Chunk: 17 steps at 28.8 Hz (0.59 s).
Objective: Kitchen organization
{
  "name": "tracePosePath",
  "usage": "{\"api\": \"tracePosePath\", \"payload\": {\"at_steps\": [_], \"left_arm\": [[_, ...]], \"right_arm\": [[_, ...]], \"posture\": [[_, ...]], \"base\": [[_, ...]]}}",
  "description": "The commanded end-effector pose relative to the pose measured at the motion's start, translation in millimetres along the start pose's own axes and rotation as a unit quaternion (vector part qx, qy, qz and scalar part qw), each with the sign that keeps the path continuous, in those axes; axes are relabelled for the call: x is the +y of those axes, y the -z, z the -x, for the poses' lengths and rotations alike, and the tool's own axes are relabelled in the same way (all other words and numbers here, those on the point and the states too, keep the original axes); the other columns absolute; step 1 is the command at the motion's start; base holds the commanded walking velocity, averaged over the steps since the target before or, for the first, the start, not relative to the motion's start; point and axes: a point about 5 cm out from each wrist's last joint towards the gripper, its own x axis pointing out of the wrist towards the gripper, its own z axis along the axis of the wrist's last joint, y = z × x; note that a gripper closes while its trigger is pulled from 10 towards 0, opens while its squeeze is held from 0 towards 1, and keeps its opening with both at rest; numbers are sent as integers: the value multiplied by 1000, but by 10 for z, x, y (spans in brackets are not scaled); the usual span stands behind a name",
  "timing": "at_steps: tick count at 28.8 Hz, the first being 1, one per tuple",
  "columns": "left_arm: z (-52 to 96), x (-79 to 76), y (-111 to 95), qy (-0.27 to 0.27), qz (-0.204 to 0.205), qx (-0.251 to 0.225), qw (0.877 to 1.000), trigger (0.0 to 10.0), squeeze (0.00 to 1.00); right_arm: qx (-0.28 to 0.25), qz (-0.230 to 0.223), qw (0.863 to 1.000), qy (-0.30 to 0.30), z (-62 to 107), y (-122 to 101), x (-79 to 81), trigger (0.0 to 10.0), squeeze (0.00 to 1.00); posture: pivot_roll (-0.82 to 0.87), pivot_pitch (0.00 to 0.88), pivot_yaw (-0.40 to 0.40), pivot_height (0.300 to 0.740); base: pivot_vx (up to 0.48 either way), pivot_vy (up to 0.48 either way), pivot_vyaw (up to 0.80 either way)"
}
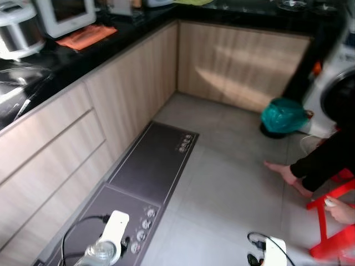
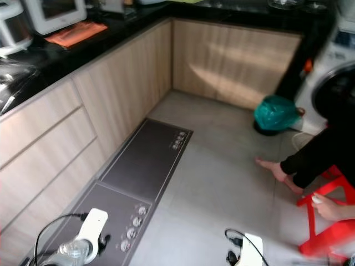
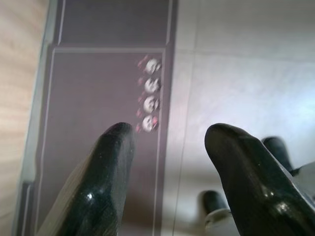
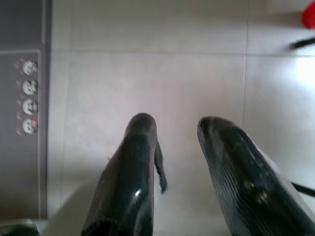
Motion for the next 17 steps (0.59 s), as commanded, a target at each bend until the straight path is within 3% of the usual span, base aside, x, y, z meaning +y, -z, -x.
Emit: {"api": "tracePosePath", "payload": {"at_steps": [1, 11, 17], "left_arm": [[34, 61, 143, -7, 0, 24, 1000, 10000, 0], [34, 64, 141, -6, 0, 23, 1000, 10000, 0], [34, 53, 152, -4, 9, 28, 1000, 10000, 0]], "right_arm": [[-13, 2, 1000, -11, -24, -78, 90, 10000, 0], [-16, -1, 1000, -12, -22, -79, 87, 10000, 0], [-22, 2, 1000, -14, -21, -92, 82, 10000, 0]], "posture": [[-51, 0, 37, 740], [-52, 0, 37, 740], [-58, 0, 35, 740]], "base": [[0, 0, -775], [0, 0, -775], [0, 0, 0]]}}
